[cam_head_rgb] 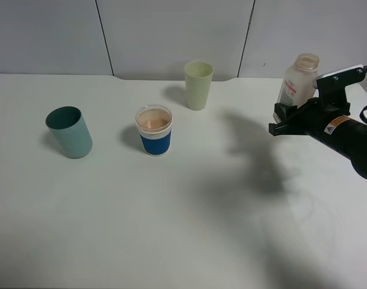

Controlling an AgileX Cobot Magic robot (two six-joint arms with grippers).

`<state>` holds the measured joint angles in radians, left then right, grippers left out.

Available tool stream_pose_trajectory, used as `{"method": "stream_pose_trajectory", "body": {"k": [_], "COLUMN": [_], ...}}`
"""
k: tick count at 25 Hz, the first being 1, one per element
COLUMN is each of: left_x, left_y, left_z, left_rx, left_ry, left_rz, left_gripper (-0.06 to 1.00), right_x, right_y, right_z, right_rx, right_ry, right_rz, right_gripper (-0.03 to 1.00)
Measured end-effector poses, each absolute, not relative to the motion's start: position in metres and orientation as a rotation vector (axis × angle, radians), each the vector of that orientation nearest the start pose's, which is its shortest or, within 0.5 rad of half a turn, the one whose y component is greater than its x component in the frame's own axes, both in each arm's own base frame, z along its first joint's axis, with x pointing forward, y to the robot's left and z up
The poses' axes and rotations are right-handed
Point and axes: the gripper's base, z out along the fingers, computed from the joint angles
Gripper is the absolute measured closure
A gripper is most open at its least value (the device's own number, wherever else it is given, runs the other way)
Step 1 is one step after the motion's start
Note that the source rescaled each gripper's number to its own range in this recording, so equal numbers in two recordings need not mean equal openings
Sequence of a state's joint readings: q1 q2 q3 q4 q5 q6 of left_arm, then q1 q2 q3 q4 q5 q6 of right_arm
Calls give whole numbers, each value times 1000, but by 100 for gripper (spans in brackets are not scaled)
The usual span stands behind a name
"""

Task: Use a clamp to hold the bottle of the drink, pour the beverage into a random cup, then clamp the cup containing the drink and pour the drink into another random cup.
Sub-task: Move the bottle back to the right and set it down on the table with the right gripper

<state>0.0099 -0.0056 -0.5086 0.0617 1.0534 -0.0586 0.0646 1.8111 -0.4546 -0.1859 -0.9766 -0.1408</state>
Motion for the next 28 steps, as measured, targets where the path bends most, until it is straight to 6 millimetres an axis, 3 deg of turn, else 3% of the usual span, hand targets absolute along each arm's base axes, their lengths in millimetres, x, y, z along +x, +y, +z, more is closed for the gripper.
{"method": "stream_pose_trajectory", "body": {"k": [3, 8, 14, 22, 28], "left_x": [-7, -7, -7, -7, -7], "left_y": [5, 5, 5, 5, 5], "left_z": [280, 280, 280, 280, 280], "left_rx": [-72, -72, -72, -72, -72], "left_ry": [2020, 2020, 2020, 2020, 2020], "left_rz": [43, 43, 43, 43, 43], "left_gripper": [-6, -6, -6, -6, -6], "right_x": [287, 288, 285, 311, 323], "right_y": [33, 34, 33, 35, 38], "right_z": [110, 103, 67, 72, 62], "right_rx": [-389, -376, -369, -365, -393], "right_ry": [1828, 1796, 1885, 1801, 1796], "right_rz": [34, 43, 57, 49, 66], "right_gripper": [97, 97, 97, 97, 97]}}
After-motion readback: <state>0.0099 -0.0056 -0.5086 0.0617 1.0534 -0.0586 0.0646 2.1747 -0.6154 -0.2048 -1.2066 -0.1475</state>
